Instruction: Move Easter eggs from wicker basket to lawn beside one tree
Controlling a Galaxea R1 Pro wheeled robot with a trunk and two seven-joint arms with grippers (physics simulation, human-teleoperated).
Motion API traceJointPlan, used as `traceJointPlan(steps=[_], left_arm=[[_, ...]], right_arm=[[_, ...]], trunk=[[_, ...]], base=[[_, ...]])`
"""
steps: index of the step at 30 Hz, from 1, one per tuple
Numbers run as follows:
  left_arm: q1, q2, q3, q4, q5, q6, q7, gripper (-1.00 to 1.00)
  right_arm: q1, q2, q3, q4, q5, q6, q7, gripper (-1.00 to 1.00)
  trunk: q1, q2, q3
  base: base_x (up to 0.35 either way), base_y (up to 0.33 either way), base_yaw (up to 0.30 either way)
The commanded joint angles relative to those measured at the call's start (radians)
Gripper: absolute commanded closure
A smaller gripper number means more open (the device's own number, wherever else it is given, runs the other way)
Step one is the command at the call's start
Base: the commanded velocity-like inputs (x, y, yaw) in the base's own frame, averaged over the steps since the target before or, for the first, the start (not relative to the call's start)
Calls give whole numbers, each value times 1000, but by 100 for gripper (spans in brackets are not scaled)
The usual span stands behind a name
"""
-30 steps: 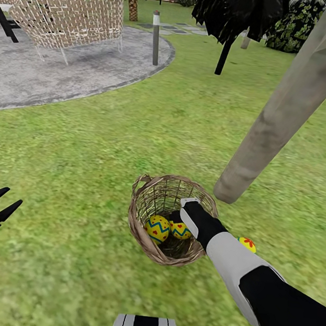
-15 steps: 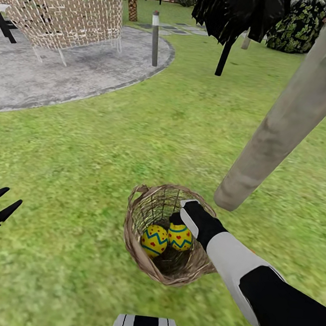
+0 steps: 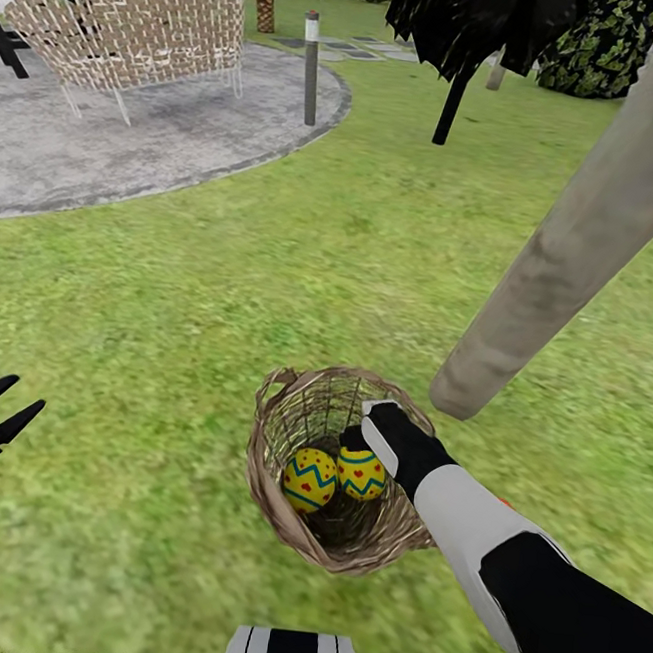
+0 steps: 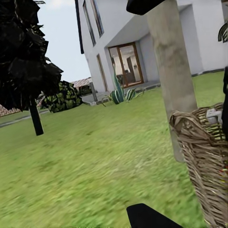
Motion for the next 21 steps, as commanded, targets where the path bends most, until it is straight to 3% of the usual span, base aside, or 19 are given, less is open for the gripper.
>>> traceJointPlan(steps=[1,21], left_arm=[[0,0,1,0,-3,4,-4,-100],[0,0,1,0,-3,4,-4,-100]], right_arm=[[-1,-1,8,-1,-11,3,-8,-100],[-1,-1,9,-1,0,1,-13,-100]], trunk=[[0,0,-2],[0,0,-35]], base=[[0,0,0],[0,0,0]])
